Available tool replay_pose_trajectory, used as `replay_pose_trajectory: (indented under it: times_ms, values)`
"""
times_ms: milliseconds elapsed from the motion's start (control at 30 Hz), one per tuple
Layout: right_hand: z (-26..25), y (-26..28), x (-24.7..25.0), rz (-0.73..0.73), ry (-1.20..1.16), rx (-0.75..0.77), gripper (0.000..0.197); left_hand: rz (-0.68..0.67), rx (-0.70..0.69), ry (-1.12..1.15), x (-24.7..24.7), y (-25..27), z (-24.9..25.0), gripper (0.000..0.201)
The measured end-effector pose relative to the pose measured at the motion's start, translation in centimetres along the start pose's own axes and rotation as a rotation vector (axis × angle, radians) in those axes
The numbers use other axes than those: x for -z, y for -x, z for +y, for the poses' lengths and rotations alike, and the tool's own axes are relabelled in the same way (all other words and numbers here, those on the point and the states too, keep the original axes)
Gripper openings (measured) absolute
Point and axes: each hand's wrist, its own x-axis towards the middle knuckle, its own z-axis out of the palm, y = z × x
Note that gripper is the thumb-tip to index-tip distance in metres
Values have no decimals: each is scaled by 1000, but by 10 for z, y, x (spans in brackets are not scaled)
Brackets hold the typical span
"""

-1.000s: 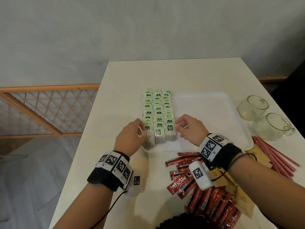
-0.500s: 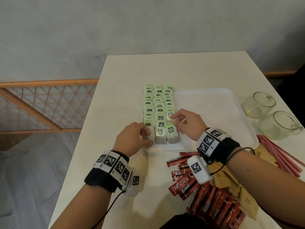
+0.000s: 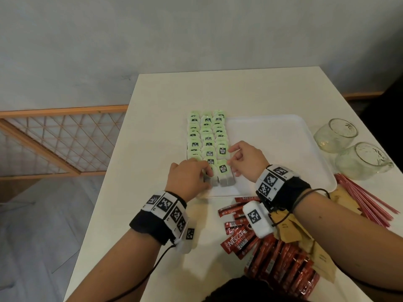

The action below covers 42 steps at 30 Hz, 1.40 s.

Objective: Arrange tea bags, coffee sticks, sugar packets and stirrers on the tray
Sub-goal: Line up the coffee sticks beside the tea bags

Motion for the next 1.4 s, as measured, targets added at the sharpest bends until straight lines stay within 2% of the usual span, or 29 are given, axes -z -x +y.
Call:
replay_pose_trajectory:
  times_ms: [167, 300, 467, 567, 633, 767, 1033, 1200, 1400]
  values:
    - [-13, 23, 25, -45, -19, 59, 25, -1, -85, 0, 9, 8, 19, 21]
    - [-8, 53, 50, -106, 35, 98, 18, -76, -177, -23, -1, 26, 45, 22]
    - [24, 88, 69, -140, 200, 95, 17, -160, -316, -158, -29, 44, 74, 46]
    - [41, 102, 72, -159, 353, 102, 24, -187, -318, -239, -43, 49, 84, 66]
    - [50, 106, 71, -167, 448, 110, 29, -179, -304, -260, -49, 50, 87, 72]
    - [61, 112, 67, -154, 532, 109, 35, -181, -266, -265, -54, 50, 92, 70]
    - [61, 123, 69, -113, 610, 93, 36, -147, -251, -314, -58, 50, 98, 48]
    - [60, 124, 68, -92, 644, 82, 32, -111, -250, -407, -64, 48, 100, 46]
    - [63, 125, 71, -72, 635, 107, 31, -112, -244, -344, -63, 43, 94, 41]
